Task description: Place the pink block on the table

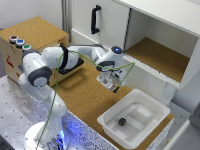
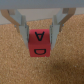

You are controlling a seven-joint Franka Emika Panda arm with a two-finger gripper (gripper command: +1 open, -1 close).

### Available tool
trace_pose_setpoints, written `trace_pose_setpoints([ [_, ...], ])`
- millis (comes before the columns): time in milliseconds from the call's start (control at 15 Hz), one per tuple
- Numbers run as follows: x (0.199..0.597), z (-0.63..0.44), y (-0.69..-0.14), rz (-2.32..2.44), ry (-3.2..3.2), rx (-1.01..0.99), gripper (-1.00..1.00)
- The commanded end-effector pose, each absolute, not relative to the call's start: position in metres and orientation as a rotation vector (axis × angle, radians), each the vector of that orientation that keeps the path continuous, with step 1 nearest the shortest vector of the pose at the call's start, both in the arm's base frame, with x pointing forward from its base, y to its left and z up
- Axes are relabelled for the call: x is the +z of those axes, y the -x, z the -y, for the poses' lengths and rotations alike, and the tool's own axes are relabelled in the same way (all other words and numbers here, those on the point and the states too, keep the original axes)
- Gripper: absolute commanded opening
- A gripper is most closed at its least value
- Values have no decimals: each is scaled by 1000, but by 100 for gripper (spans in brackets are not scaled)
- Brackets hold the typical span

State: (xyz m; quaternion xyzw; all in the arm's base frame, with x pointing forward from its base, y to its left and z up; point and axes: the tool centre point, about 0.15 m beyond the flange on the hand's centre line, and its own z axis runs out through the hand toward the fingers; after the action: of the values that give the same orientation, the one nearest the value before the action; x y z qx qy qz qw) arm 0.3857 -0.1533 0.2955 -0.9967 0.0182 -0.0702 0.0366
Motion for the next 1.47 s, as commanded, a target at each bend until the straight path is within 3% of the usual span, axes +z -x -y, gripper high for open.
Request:
trace_pose_setpoints([
  [0, 240, 156, -387, -56, 3122, -344, -100],
  [467, 222, 174, -393, -42, 3148, -217, -100],
  [533, 227, 174, -394, -57, 3132, -211, 100],
  [933, 271, 151, -384, 118, 3059, -229, 100],
  [1400, 383, 186, -394, 31, 2987, -434, 100],
])
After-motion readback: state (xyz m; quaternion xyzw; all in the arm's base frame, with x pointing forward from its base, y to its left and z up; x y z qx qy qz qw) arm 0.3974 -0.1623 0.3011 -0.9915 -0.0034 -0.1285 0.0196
